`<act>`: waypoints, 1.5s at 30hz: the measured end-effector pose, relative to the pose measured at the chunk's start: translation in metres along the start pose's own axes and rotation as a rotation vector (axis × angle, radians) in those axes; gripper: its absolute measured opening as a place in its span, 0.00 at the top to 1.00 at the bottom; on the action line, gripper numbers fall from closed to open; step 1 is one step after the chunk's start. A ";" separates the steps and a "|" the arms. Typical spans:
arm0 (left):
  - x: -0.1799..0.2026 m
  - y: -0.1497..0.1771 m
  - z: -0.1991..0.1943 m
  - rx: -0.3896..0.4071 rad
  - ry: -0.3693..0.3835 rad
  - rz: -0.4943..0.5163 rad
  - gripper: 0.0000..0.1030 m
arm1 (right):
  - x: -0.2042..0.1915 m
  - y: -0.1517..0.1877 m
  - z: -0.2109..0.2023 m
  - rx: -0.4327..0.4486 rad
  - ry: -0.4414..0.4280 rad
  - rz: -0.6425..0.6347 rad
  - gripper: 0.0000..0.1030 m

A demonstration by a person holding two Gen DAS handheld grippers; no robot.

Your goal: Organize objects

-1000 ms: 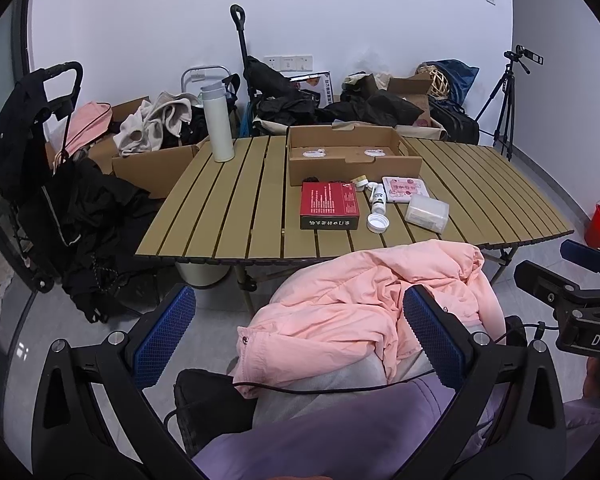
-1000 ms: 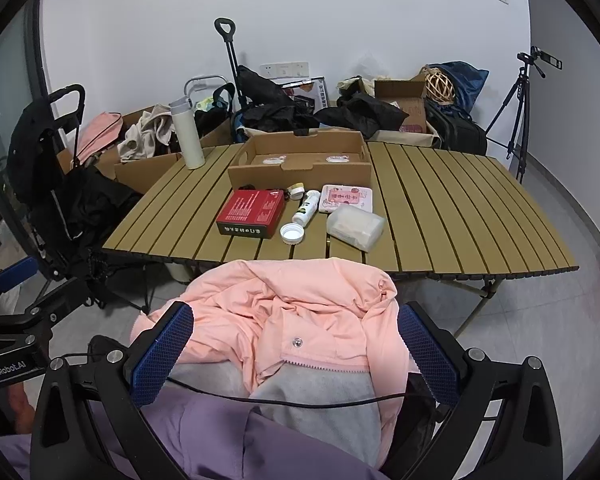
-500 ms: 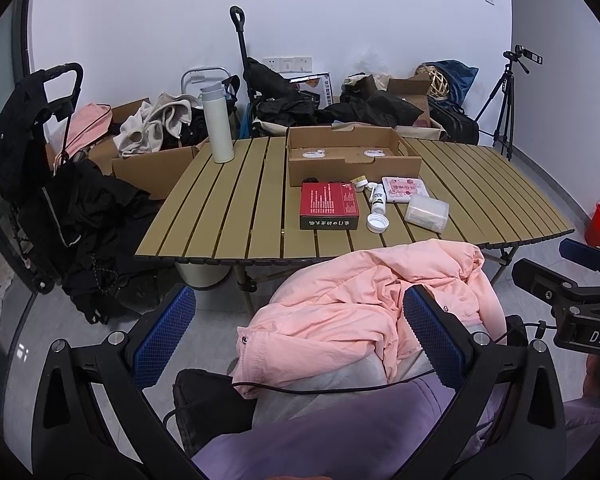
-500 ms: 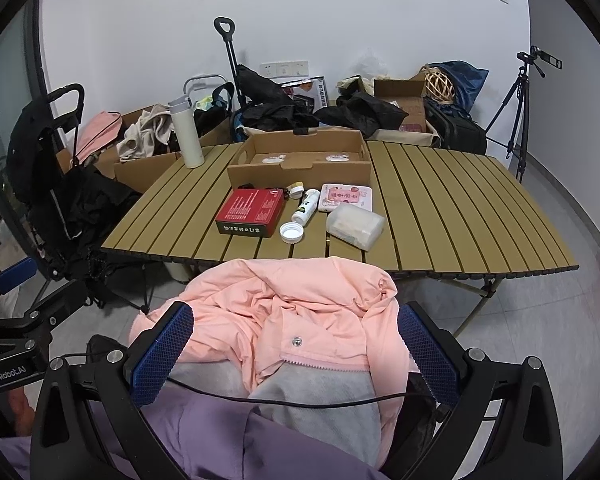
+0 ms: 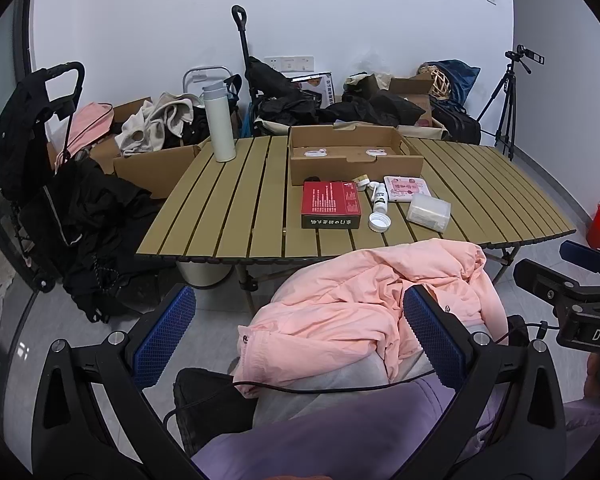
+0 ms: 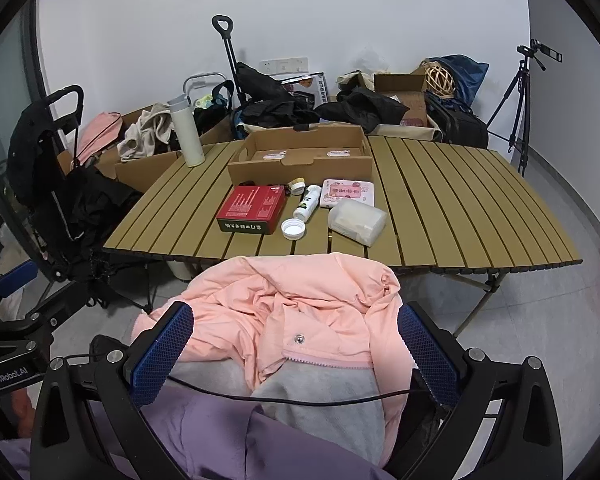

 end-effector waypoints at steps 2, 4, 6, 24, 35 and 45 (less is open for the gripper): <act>0.000 -0.001 0.000 -0.001 0.001 0.000 0.00 | -0.002 0.000 0.000 0.003 0.001 -0.006 0.00; 0.000 0.000 0.000 0.001 0.000 -0.001 0.00 | -0.002 0.000 -0.001 0.005 0.002 -0.010 0.00; -0.001 0.000 0.000 0.003 -0.008 -0.003 0.00 | -0.002 0.000 -0.001 0.005 0.000 -0.010 0.00; 0.000 0.003 -0.001 0.007 -0.017 -0.005 0.00 | -0.003 0.001 -0.004 0.024 -0.009 -0.024 0.00; 0.002 0.004 0.004 -0.003 -0.004 -0.005 0.00 | -0.009 0.004 0.001 0.030 -0.022 -0.058 0.00; -0.045 -0.067 0.054 0.200 0.087 -0.128 0.00 | 0.007 -0.050 -0.006 0.409 0.055 -0.173 0.00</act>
Point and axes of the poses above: each gripper's, at about its wrist camera, not at the fingertips, and z roughly the way its jaws point, x to its right, y to its underside, the point moved 2 cm from there along z, roughly the way its jaws point, and after that the axes turned 14 degrees about -x, right-handed, at the moved point
